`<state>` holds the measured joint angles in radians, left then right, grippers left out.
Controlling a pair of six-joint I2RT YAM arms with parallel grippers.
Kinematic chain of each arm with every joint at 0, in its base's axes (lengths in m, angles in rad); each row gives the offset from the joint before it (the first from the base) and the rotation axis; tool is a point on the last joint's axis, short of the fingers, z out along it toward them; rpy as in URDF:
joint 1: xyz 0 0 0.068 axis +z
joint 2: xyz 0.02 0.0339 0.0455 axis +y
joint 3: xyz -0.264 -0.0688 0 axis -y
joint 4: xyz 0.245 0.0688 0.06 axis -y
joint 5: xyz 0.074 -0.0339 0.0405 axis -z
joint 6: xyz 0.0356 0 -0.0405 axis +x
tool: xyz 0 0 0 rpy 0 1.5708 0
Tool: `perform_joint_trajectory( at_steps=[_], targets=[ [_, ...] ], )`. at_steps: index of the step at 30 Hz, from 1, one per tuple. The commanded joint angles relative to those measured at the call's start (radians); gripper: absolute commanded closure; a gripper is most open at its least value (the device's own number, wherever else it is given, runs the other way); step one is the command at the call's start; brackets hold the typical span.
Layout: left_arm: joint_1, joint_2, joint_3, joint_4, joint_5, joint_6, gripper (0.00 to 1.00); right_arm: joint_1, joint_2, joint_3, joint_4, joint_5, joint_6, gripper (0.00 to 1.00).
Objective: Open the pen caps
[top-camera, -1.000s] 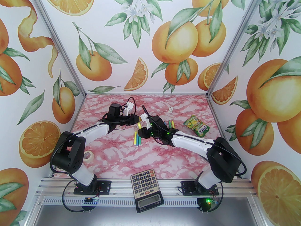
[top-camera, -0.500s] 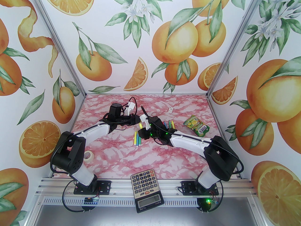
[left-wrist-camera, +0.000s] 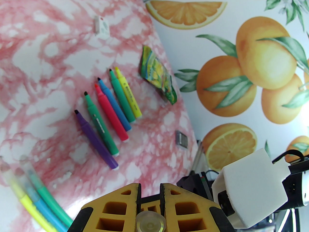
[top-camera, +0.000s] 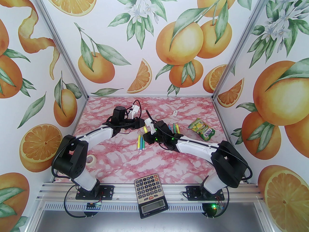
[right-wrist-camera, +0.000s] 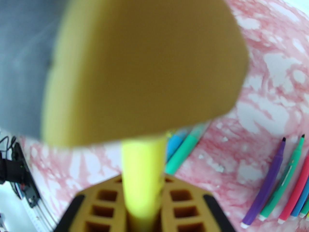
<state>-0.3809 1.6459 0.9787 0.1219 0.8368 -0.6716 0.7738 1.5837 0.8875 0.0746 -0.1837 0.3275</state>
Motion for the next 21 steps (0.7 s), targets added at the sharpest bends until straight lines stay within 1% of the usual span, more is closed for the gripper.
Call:
perform_joint_trajectory(
  at_steps=[1,6,10,18,21],
  targets=[
    [0.056,-0.017,0.025,0.058,-0.080,-0.045,1.00,0.002,-0.033,-0.062,-0.067,0.012,-0.043,0.97],
    [0.088,-0.018,0.025,0.077,-0.090,-0.076,1.00,0.003,-0.044,-0.088,-0.074,0.044,-0.054,1.00],
    [0.104,-0.015,0.033,0.101,-0.062,-0.103,1.00,0.002,-0.044,-0.098,-0.076,0.049,-0.061,1.00],
    [0.131,-0.035,0.043,0.043,-0.087,-0.082,1.00,0.002,-0.049,-0.123,-0.054,0.055,-0.059,1.00],
    [0.140,-0.035,0.045,0.045,-0.076,-0.080,1.00,0.002,-0.045,-0.129,-0.047,0.058,-0.059,1.00]
  ],
)
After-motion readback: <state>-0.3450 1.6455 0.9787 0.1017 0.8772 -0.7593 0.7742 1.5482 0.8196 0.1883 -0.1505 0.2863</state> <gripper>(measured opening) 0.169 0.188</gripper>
